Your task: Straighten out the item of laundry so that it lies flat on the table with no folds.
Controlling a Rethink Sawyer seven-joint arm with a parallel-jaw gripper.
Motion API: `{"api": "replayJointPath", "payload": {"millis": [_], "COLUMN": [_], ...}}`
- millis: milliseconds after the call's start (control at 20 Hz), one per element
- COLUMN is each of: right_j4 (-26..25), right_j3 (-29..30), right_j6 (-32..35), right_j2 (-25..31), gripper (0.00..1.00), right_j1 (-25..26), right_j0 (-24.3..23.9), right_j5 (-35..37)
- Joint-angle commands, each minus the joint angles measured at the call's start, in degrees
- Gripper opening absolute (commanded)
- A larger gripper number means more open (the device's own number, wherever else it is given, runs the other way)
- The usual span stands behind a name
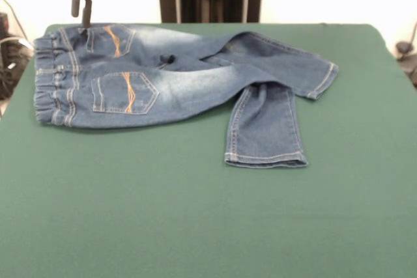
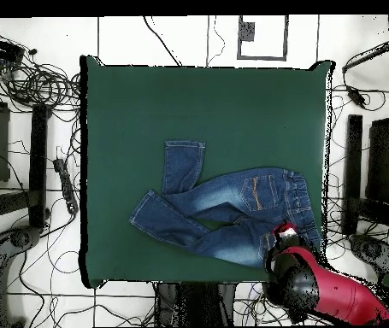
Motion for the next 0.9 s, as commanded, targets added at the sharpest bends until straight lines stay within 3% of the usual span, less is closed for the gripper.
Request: {"api": "replayJointPath", "payload": {"millis": [50, 450, 900], "right_j4": [3.6, 5.3, 8.4], "right_j3": [-2.7, -2.7, -8.4], "right_j6": [2.0, 3.6, 3.9], "right_j2": [-3.2, -2.4, -0.7], "gripper": [1.0, 1.0, 1.0], "right_j1": [1.9, 1.9, 4.0], "right_j0": [4.7, 6.7, 8.9], "right_j5": [13.5, 14.8, 18.8]}}
